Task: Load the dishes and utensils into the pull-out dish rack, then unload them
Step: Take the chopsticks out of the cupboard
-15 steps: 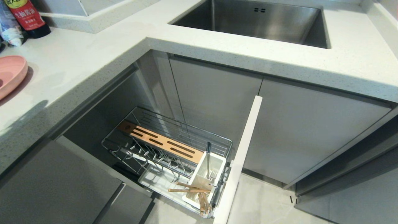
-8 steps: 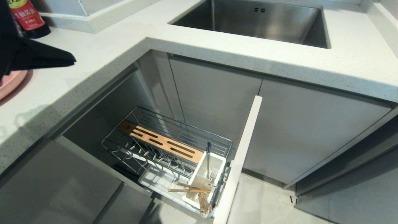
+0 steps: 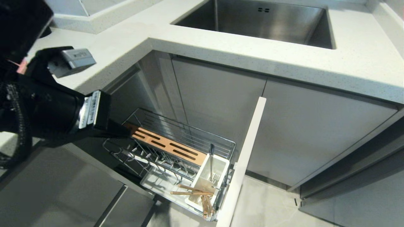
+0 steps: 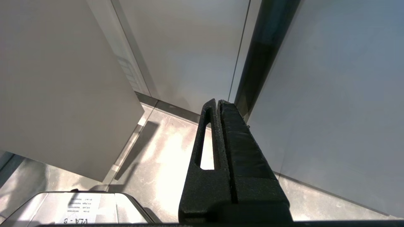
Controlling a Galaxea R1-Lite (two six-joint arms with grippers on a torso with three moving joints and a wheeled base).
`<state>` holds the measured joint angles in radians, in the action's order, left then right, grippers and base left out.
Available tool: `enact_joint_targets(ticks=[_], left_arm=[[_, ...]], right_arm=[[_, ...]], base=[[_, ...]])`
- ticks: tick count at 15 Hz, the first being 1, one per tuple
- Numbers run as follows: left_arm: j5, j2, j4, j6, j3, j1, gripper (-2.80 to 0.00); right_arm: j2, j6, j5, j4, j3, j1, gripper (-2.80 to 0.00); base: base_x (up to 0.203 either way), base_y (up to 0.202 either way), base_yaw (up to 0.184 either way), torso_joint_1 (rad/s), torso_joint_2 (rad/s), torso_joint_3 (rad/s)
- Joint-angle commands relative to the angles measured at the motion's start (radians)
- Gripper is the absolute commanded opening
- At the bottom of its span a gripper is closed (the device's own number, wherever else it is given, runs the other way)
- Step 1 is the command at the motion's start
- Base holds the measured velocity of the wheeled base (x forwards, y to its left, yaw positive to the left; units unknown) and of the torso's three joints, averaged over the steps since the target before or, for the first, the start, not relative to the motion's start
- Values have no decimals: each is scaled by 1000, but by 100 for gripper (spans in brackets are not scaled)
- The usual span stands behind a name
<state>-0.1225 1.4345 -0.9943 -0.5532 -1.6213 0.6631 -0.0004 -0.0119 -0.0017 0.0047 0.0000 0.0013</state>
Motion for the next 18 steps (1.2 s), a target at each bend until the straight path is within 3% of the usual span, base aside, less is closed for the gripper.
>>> enact_joint_targets(ticks=[1, 3, 4, 9, 13, 18], left_arm=[[13, 61, -19, -4, 0, 7, -280], [17, 107, -46, -5, 2, 12, -280], [18, 128, -57, -5, 3, 15, 0], [51, 229, -84, -5, 7, 21, 0], [153, 325, -153, -2, -19, 17, 0], [277, 476, -315, 89, -114, -44, 0]], right_arm=[[0, 0, 0, 0, 0, 0, -280], [0, 0, 0, 0, 0, 0, -280], [-1, 0, 0, 1, 0, 0, -280], [0, 0, 0, 0, 0, 0, -280], [0, 0, 0, 0, 0, 0, -280], [0, 0, 0, 0, 0, 0, -280]], base=[[0, 0, 0, 0, 0, 0], [0, 0, 0, 0, 0, 0], [0, 0, 0, 0, 0, 0], [0, 0, 0, 0, 0, 0], [0, 0, 0, 0, 0, 0], [0, 0, 0, 0, 0, 0]])
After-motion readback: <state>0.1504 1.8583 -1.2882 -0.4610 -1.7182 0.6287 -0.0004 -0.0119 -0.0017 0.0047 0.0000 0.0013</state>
